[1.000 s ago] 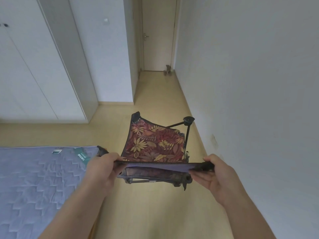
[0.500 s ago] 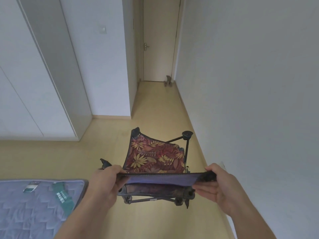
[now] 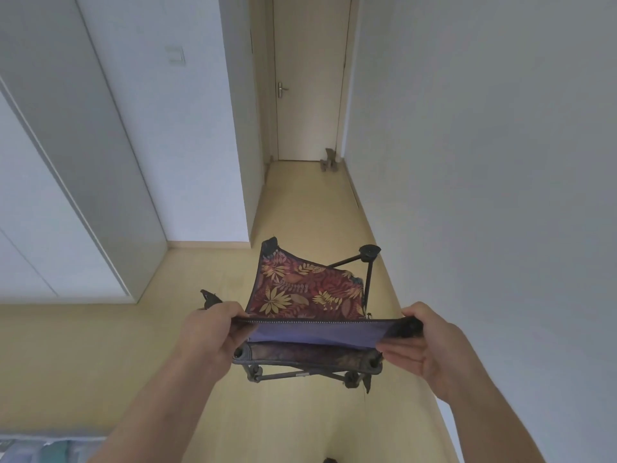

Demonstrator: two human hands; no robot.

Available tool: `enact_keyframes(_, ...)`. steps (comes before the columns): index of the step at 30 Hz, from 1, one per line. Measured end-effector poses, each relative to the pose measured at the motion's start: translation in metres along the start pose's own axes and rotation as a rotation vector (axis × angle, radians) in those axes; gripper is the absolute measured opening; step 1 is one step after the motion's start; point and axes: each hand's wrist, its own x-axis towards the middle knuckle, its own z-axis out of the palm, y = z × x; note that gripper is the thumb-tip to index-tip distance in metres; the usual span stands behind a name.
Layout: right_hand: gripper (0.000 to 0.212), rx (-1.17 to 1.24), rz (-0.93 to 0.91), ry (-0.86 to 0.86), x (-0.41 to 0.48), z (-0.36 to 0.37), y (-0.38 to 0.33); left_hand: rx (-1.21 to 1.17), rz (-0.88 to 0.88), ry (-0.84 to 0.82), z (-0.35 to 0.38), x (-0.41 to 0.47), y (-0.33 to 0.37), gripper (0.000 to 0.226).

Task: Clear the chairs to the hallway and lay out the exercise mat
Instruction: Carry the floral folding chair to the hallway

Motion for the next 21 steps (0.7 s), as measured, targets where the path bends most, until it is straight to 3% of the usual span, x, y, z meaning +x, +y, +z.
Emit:
enact_keyframes(9, 0.033, -0.016, 0.030, -0.060, 0.166, 0.040, -0.110, -0.014, -0.007, 0.082, 0.127, 0.121, 0.064, 0.006)
enact_keyframes(21, 0.026, -0.038, 0.016, -0.043, 0.344, 0.132, -0.209, -0.068, 0.004, 0.097, 0.227, 0.300, 0.135, 0.011)
